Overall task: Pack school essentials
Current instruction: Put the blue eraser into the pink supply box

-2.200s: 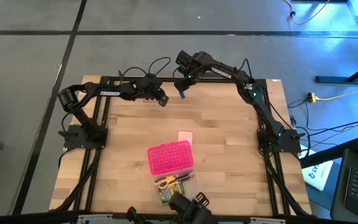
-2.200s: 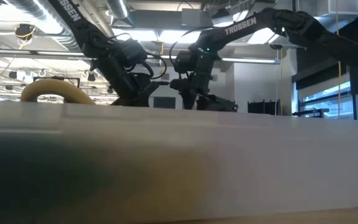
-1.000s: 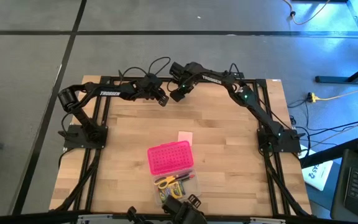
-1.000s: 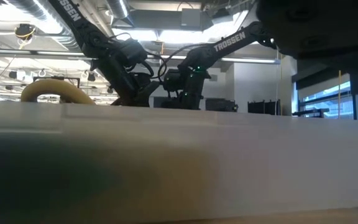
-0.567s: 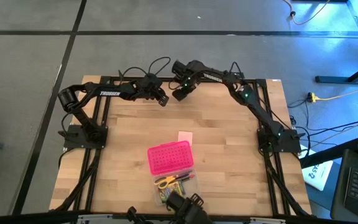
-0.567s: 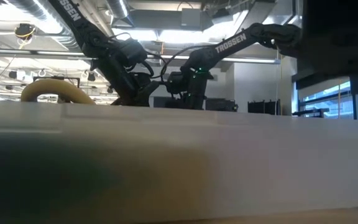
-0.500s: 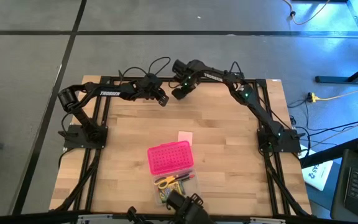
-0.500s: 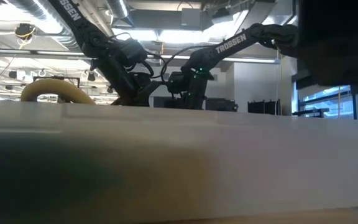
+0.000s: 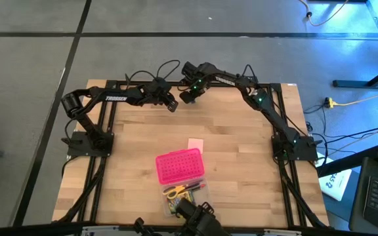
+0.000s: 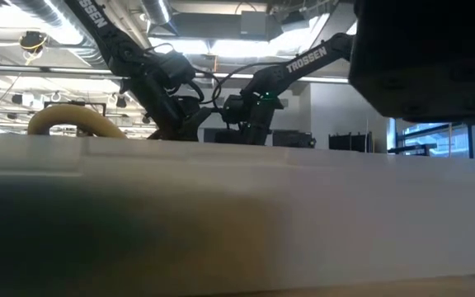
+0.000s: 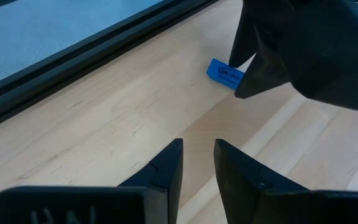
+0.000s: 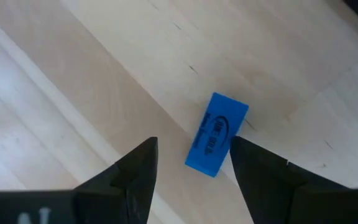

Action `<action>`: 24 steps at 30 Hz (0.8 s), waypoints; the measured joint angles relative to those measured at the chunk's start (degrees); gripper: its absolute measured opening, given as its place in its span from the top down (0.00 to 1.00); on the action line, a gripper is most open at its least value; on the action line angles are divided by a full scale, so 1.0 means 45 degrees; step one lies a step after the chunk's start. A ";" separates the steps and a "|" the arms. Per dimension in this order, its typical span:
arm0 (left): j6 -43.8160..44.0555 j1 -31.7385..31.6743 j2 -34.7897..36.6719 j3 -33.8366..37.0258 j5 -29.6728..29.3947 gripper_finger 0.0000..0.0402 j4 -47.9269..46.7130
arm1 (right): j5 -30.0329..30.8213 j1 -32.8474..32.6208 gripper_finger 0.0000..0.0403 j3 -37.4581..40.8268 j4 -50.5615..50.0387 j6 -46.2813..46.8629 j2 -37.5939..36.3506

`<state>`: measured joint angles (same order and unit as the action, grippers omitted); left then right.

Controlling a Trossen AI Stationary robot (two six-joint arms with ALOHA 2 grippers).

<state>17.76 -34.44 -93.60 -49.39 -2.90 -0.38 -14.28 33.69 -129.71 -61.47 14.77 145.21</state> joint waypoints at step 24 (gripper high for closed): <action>0.0000 0.0000 0.0000 0.0000 0.0000 0.79 0.0000 | 0.1286 0.0909 0.49 -0.0483 -0.2595 -0.2213 0.0000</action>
<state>17.76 -34.44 -93.60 -49.39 -2.90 -0.38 -8.49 37.78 -131.89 -73.15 4.81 145.21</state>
